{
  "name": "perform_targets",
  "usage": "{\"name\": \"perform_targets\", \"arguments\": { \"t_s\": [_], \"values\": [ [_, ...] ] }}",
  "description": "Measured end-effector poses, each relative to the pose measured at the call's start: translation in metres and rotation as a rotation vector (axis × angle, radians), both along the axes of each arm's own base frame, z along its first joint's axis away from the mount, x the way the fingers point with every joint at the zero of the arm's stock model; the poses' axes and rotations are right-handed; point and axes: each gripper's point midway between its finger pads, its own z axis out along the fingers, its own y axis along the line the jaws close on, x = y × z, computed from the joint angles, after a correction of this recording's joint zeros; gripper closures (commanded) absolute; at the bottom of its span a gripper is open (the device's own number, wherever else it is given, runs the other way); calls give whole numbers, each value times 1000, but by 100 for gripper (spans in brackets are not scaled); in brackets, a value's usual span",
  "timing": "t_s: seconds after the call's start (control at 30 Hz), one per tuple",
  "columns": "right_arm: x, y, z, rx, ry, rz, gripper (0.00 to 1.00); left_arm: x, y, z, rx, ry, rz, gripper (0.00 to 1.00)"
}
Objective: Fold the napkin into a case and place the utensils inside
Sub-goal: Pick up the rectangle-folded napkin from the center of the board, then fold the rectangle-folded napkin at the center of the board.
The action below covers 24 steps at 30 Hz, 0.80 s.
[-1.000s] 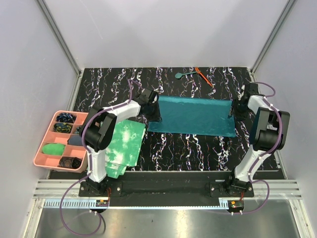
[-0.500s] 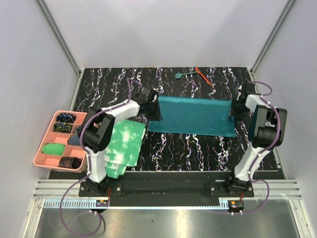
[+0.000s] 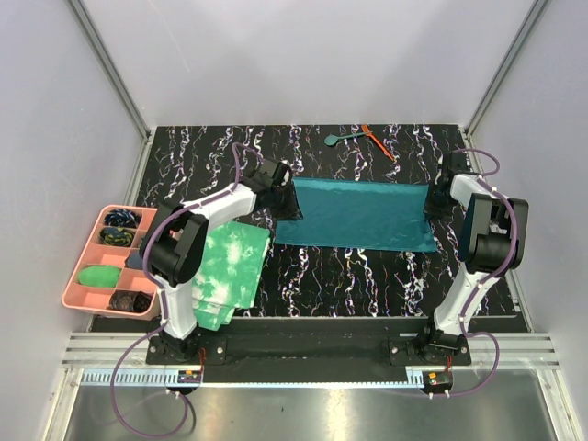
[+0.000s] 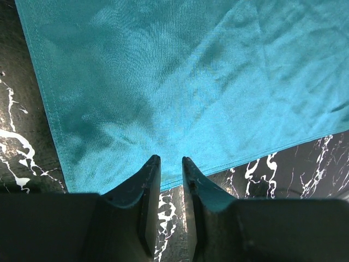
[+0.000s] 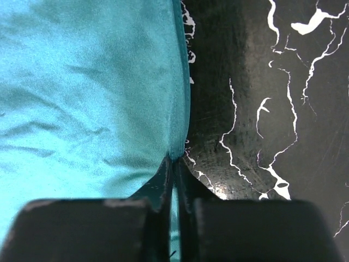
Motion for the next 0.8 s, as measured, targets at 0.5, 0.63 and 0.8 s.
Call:
{"name": "perform_targets", "arguments": {
  "t_s": [0.5,0.63,0.8],
  "values": [
    [-20,-14,8,-50,34,-44,100,-5,-13,0,-31,15,-1,74],
    [-25,-27,22,-93,29,-76,100,-10,-19,3,-36,13,-16,73],
    [-29,-30,41,-112,1,-86,100,-5,-15,29,-70,-33,-6,72]
  ]
}}
